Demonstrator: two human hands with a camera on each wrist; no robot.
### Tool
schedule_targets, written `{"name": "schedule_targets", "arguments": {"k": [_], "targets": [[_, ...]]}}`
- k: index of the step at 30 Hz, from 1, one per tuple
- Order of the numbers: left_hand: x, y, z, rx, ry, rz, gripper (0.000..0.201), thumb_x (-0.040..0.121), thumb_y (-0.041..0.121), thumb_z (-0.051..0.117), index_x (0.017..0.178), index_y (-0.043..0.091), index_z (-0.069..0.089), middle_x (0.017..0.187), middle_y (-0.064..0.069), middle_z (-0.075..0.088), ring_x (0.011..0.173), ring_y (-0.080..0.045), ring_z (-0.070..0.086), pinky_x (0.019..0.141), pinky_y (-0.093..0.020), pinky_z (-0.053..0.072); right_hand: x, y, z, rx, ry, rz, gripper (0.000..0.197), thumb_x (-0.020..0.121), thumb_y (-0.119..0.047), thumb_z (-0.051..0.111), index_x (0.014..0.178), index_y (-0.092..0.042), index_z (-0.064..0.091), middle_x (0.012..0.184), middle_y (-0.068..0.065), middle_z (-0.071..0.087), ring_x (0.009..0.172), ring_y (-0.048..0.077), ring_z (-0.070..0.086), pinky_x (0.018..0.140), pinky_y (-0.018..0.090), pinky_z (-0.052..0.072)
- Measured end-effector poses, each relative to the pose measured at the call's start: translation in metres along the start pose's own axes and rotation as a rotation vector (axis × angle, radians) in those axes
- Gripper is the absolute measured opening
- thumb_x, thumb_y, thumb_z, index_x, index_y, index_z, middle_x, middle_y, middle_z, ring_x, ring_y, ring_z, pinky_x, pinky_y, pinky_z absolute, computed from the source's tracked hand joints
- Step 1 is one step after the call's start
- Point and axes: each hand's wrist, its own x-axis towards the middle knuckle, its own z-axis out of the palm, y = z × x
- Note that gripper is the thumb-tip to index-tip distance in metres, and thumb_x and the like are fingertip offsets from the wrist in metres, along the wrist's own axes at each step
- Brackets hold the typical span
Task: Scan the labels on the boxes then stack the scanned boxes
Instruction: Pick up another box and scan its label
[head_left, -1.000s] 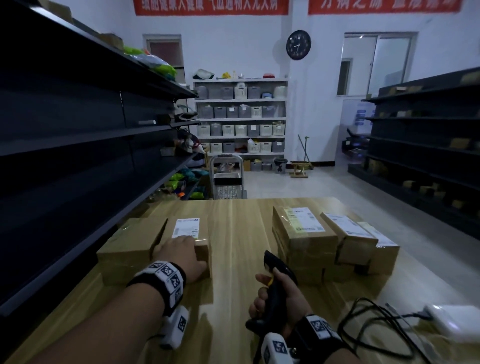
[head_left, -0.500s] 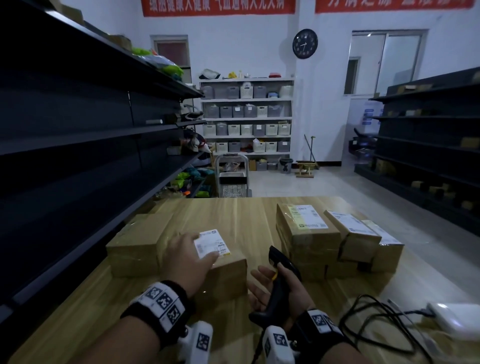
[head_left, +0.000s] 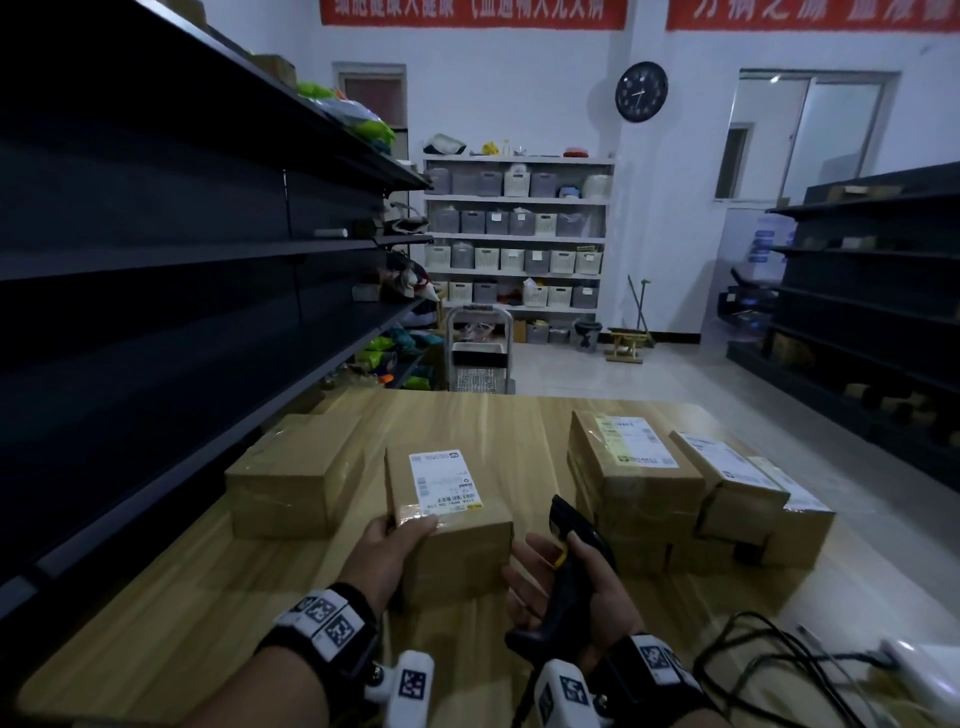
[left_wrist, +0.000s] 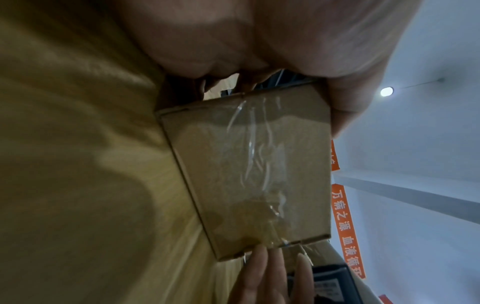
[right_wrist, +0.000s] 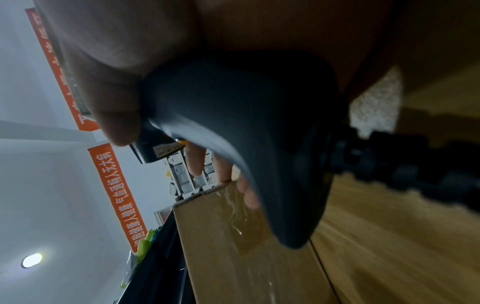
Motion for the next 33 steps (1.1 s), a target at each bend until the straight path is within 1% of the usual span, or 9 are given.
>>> {"name": "schedule_targets", "arguments": {"k": [2, 6, 11, 14, 18, 21, 25, 30, 33], "targets": [[-0.001, -0.004, 0.002, -0.029, -0.023, 0.049, 0.085, 0.074, 0.047, 0.092, 0.150, 0.025, 0.061, 0.124, -0.006, 0.081, 0.108, -0.032, 0.079, 0.084, -0.042, 0.064, 0.000, 0.000, 0.000, 0.010, -0.001, 0.001, 0.063, 0.081, -0.046, 0.075, 0.131, -0.007, 0.071, 0.129, 0.015, 0.076, 0.120, 0.041, 0.069, 0.086, 0.048, 0.055], [-0.002, -0.008, 0.000, -0.113, -0.111, 0.094, 0.080, 0.089, 0.025, 0.088, 0.156, 0.037, 0.047, 0.124, -0.006, 0.079, 0.110, -0.033, 0.078, 0.079, -0.042, 0.063, 0.001, 0.000, -0.001, 0.023, -0.028, 0.003, 0.062, 0.083, -0.047, 0.073, 0.131, -0.008, 0.071, 0.130, 0.013, 0.076, 0.123, 0.043, 0.068, 0.083, 0.048, 0.058], [0.009, -0.016, -0.010, -0.246, -0.172, 0.069, 0.103, 0.063, 0.031, 0.103, 0.151, 0.038, 0.049, 0.120, -0.009, 0.085, 0.110, -0.036, 0.081, 0.080, -0.047, 0.067, 0.002, 0.001, -0.002, 0.021, -0.051, -0.004, 0.059, 0.082, -0.044, 0.073, 0.128, -0.007, 0.072, 0.127, 0.013, 0.076, 0.127, 0.046, 0.065, 0.070, 0.048, 0.061], [0.019, -0.024, -0.016, -0.307, -0.162, 0.087, 0.127, 0.034, 0.044, 0.113, 0.146, 0.035, 0.054, 0.128, -0.019, 0.081, 0.113, -0.040, 0.080, 0.084, -0.051, 0.066, 0.001, 0.002, -0.001, 0.001, -0.055, -0.001, 0.058, 0.082, -0.044, 0.072, 0.127, -0.006, 0.072, 0.127, 0.014, 0.076, 0.123, 0.046, 0.066, 0.082, 0.050, 0.059], [0.022, -0.031, -0.023, -0.408, -0.171, 0.110, 0.142, 0.025, 0.025, 0.115, 0.151, 0.034, 0.051, 0.141, -0.020, 0.072, 0.115, -0.045, 0.078, 0.085, -0.058, 0.066, -0.001, 0.001, 0.001, -0.005, -0.039, -0.004, 0.058, 0.083, -0.044, 0.073, 0.127, -0.007, 0.072, 0.128, 0.016, 0.075, 0.113, 0.041, 0.068, 0.089, 0.049, 0.054], [0.020, -0.029, -0.023, -0.447, -0.180, 0.143, 0.154, 0.027, 0.013, 0.112, 0.162, 0.030, 0.041, 0.155, -0.010, 0.061, 0.129, -0.039, 0.071, 0.098, -0.059, 0.061, -0.004, 0.001, 0.002, 0.003, 0.010, -0.034, 0.051, 0.082, -0.043, 0.071, 0.119, -0.007, 0.072, 0.114, 0.016, 0.078, 0.100, 0.035, 0.071, 0.077, 0.043, 0.053], [0.014, -0.025, -0.021, -0.459, -0.188, 0.170, 0.177, 0.010, 0.020, 0.115, 0.168, 0.017, 0.036, 0.147, 0.000, 0.065, 0.128, -0.033, 0.072, 0.105, -0.057, 0.058, -0.010, 0.002, 0.003, 0.038, -0.009, -0.057, 0.038, 0.088, -0.040, 0.068, 0.105, -0.006, 0.069, 0.080, 0.011, 0.059, 0.069, 0.028, 0.058, 0.066, 0.038, 0.045], [0.010, -0.019, -0.020, -0.439, -0.189, 0.174, 0.167, 0.017, 0.013, 0.114, 0.166, 0.007, 0.037, 0.128, 0.005, 0.076, 0.104, -0.019, 0.082, 0.082, -0.044, 0.067, -0.011, 0.002, 0.002, 0.023, -0.010, -0.058, 0.035, 0.095, -0.040, 0.064, 0.100, -0.006, 0.064, 0.064, 0.005, 0.039, 0.052, 0.021, 0.039, 0.056, 0.032, 0.035], [0.012, -0.021, -0.022, -0.432, -0.192, 0.140, 0.166, 0.029, 0.005, 0.108, 0.172, 0.008, 0.025, 0.134, -0.003, 0.072, 0.116, -0.028, 0.076, 0.089, -0.048, 0.062, -0.011, 0.002, 0.000, 0.023, -0.012, -0.053, 0.034, 0.097, -0.041, 0.063, 0.091, -0.007, 0.064, 0.063, 0.003, 0.037, 0.051, 0.020, 0.037, 0.056, 0.031, 0.032]]}}
